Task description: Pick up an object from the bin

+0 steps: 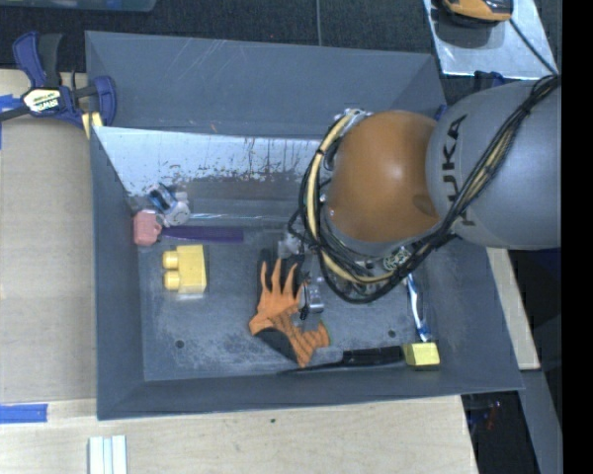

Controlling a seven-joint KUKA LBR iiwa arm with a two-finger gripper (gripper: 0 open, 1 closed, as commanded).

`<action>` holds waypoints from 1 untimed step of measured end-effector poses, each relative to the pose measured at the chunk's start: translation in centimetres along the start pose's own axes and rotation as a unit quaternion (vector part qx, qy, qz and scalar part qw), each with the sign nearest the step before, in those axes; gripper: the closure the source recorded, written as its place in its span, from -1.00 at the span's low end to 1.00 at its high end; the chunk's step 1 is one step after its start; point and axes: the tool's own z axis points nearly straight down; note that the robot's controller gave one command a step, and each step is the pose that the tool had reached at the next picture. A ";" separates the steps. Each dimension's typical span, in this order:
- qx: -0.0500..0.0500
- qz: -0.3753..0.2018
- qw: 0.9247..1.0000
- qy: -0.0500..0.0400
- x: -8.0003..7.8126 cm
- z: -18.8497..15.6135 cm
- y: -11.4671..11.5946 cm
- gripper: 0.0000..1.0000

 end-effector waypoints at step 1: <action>0.000 -0.015 1.000 -0.009 -3.5 -1.8 -5.6 -1.00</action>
Offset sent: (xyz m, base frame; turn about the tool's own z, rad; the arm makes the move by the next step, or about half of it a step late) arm 0.0200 -0.0453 0.0046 -0.5063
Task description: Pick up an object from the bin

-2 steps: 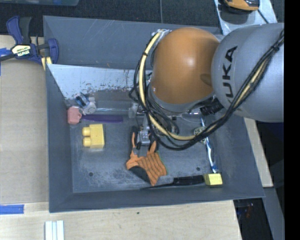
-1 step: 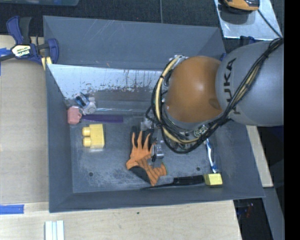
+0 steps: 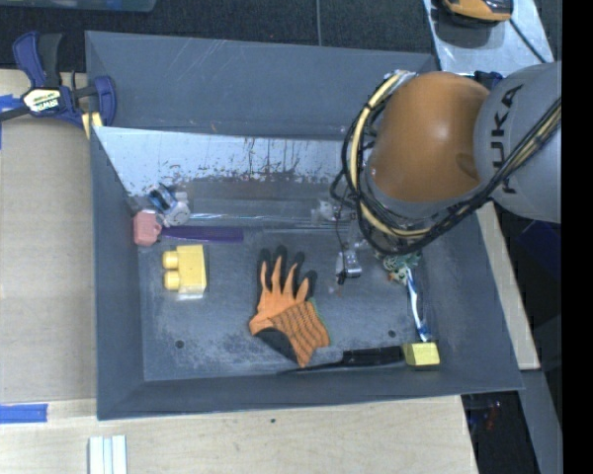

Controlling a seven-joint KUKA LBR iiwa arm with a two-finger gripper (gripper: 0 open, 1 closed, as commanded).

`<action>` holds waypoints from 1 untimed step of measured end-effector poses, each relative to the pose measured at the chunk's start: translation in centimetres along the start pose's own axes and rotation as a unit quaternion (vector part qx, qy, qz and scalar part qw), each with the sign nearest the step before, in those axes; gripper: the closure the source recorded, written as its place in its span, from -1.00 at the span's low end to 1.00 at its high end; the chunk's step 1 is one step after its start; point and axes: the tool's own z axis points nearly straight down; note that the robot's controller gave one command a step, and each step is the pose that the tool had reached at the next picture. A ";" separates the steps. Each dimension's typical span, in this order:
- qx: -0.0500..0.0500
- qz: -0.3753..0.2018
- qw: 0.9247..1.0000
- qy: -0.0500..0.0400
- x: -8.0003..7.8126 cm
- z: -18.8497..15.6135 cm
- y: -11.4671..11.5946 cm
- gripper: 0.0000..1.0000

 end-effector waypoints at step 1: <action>-0.003 -0.176 0.984 0.009 1.3 1.1 0.9 -1.00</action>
Offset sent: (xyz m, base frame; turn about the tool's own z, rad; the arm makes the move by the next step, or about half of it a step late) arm -0.0158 0.0299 -0.0938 -0.6596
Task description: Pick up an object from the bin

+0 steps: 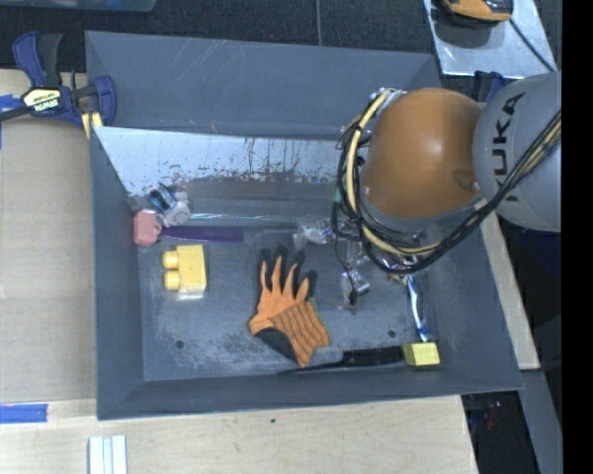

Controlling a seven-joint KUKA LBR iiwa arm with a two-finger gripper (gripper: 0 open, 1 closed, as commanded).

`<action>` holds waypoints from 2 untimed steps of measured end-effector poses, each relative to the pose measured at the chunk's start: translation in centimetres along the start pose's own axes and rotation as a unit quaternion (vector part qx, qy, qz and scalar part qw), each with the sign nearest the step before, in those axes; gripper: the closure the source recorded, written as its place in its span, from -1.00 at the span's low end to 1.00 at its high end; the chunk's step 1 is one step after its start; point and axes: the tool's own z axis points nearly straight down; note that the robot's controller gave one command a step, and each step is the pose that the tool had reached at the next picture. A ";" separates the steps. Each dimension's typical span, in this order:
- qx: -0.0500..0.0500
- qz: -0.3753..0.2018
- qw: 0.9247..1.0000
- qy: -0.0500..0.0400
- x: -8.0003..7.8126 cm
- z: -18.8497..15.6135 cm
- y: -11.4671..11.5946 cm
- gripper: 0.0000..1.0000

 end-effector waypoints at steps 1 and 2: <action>0.004 -0.150 0.989 -0.007 -0.7 7.7 1.7 -1.00; 0.006 -0.207 0.978 -0.010 1.2 8.0 5.8 1.00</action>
Offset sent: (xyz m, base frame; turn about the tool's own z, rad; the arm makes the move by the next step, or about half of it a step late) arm -0.0372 0.0468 -0.0828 -0.4201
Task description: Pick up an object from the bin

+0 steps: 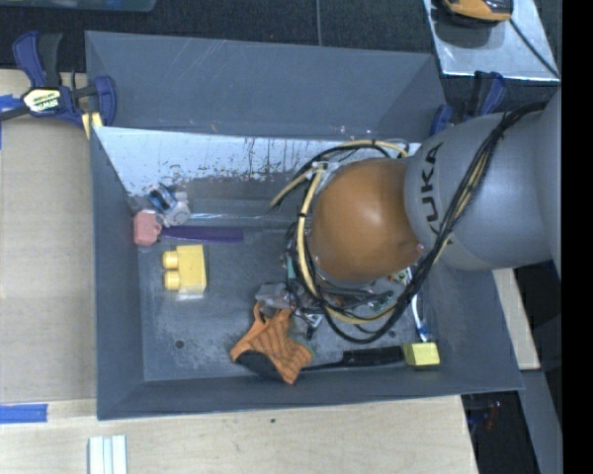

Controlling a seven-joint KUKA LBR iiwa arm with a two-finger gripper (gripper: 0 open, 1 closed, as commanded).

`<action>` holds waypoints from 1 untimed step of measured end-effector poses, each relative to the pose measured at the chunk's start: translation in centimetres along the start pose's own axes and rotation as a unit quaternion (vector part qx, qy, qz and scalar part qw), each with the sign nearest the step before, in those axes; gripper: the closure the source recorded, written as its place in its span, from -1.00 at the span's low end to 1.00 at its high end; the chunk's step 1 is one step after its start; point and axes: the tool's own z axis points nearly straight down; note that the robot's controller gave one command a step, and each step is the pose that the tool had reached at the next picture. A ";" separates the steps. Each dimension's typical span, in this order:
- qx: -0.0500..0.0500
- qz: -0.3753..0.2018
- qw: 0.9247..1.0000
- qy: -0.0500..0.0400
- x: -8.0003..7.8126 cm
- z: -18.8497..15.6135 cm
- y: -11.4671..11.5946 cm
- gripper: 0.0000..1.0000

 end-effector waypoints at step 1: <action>0.000 0.000 1.000 0.000 0.0 0.0 0.0 1.00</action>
Offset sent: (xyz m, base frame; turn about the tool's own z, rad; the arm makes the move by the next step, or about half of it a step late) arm 0.0001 0.0000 0.0198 0.0005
